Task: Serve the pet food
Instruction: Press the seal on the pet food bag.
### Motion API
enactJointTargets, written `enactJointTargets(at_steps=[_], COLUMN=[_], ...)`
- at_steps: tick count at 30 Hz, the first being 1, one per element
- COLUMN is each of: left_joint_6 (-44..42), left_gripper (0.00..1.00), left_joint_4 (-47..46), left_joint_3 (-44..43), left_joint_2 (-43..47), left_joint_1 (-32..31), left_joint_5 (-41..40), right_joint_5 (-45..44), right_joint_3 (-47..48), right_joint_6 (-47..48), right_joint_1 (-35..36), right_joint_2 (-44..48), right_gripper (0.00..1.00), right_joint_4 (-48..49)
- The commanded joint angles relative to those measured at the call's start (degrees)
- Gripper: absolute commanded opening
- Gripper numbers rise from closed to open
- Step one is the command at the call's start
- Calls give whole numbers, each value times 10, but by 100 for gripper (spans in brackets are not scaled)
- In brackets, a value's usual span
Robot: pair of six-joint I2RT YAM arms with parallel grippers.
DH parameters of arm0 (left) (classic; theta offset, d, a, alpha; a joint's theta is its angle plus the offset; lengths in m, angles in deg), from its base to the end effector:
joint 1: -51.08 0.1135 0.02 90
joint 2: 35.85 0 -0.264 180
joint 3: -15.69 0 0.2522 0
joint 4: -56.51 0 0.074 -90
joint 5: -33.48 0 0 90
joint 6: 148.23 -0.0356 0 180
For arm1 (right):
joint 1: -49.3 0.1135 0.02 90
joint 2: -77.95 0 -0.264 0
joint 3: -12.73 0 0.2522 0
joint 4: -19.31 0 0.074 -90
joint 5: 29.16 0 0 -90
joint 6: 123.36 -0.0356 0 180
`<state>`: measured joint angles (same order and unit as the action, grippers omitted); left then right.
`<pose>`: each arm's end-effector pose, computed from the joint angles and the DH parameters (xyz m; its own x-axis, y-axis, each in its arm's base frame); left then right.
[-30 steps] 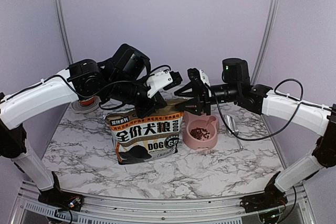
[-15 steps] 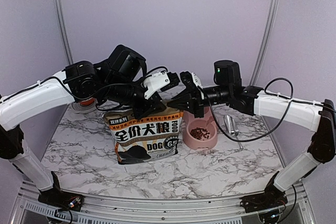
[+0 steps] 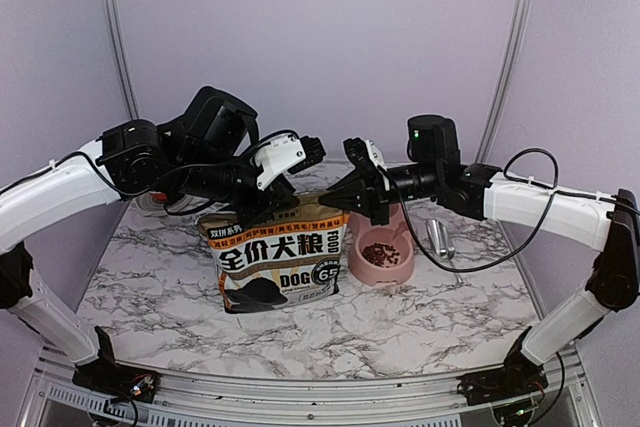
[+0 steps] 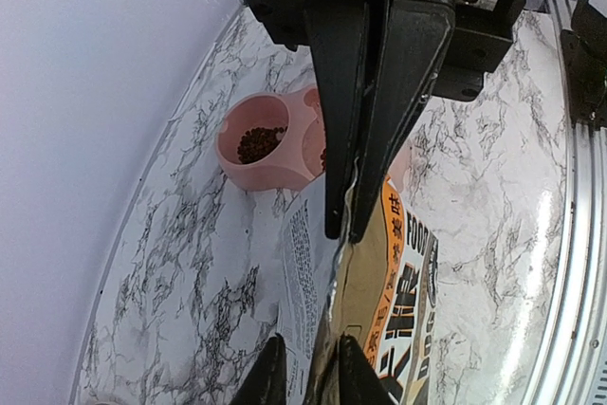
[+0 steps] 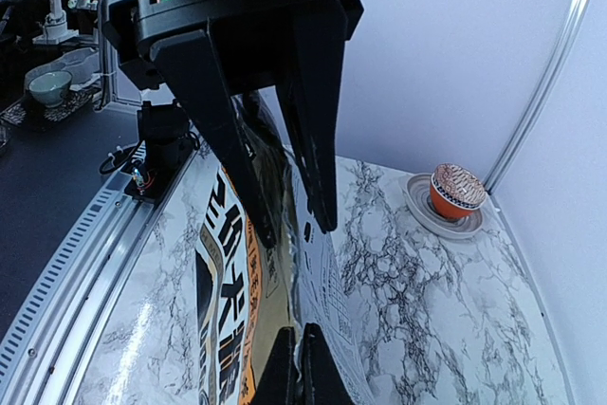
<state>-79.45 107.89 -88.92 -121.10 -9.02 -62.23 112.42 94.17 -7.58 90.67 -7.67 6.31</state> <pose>0.1670 -0.2833 0.4022 0.0506 0.6345 -0.7713 0.8606 0.3642 0.3561 0.2391 0.2478 0.3300 0.2233 -0.1635 -0.9609 -0.9721 -0.1104 -0.2071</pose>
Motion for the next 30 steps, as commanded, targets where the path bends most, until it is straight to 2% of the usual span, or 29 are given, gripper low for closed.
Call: enactJointTargets(at_steps=[1, 5, 8, 15, 18, 23, 24, 26, 27, 28, 30], left_joint_6=[-5, -4, -5, -11, -14, -22, -22, -23, -23, -22, -20], left_gripper=[25, 26, 20, 13, 0, 0, 0, 0, 0, 0, 0], left_joint_4=[9, 13, 13, 11, 2, -23, -23, -22, -23, -22, -23], left_joint_3=[5, 3, 5, 21, 32, 55, 54, 52, 50, 47, 40], left_joint_2=[4, 1, 2, 4, 6, 21, 21, 20, 21, 21, 20], left_joint_1=[-1, 0, 0, -1, -2, -3, -3, -3, -3, -3, -3], left_joint_5=[3, 14, 13, 19, 14, 6, 7, 5, 9, 13, 21], right_joint_5=[25, 20, 29, 76, 85, 90, 82, 65, 63, 65, 70], right_joint_3=[9, 9, 10, 32, 41, 40, 34, 26, 27, 31, 43], right_joint_6=[0, -8, -16, -59, -66, -67, -66, -68, -64, -57, -36], right_joint_1=[4, 1, -2, -23, -25, -25, -25, -24, -24, -22, -17], right_joint_2=[12, 12, 12, -2, -9, -11, -10, -9, -11, -16, -26], right_gripper=[0, 0, 0, 0, 0, 0, 4, 37, 45, 50, 54], right_joint_4=[25, 32, 35, 28, 17, 23, 31, 44, 42, 37, 11])
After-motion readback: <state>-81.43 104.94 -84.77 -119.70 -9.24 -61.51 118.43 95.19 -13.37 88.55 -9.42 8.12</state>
